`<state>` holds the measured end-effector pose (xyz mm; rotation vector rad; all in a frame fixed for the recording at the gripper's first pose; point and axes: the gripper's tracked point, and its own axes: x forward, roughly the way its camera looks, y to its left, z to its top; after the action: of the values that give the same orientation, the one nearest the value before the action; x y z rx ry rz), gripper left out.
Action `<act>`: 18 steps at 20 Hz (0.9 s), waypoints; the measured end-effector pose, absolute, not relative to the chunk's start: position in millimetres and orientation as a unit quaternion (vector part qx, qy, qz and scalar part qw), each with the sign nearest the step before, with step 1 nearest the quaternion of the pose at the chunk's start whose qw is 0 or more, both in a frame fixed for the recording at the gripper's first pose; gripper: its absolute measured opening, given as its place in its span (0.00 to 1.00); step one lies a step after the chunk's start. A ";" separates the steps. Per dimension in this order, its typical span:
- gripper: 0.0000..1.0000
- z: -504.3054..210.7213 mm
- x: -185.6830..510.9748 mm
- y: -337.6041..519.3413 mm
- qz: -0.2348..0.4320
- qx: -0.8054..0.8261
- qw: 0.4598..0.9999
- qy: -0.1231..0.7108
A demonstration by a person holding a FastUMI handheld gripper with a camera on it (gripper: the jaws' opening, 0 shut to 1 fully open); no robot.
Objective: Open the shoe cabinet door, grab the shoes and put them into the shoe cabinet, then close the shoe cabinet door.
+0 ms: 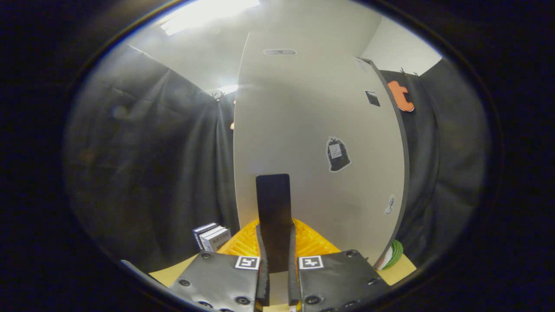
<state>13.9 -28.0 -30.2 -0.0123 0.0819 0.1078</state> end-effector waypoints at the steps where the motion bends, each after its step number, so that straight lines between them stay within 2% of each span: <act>1: 0.18 -29.6 8.6 -30.6 0.059 -0.003 0.997 0.042; 18: 0.18 -19.6 -16.8 -60.4 0.083 -0.029 0.996 0.023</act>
<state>-16.8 -60.4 -19.6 -0.0587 0.0460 0.1655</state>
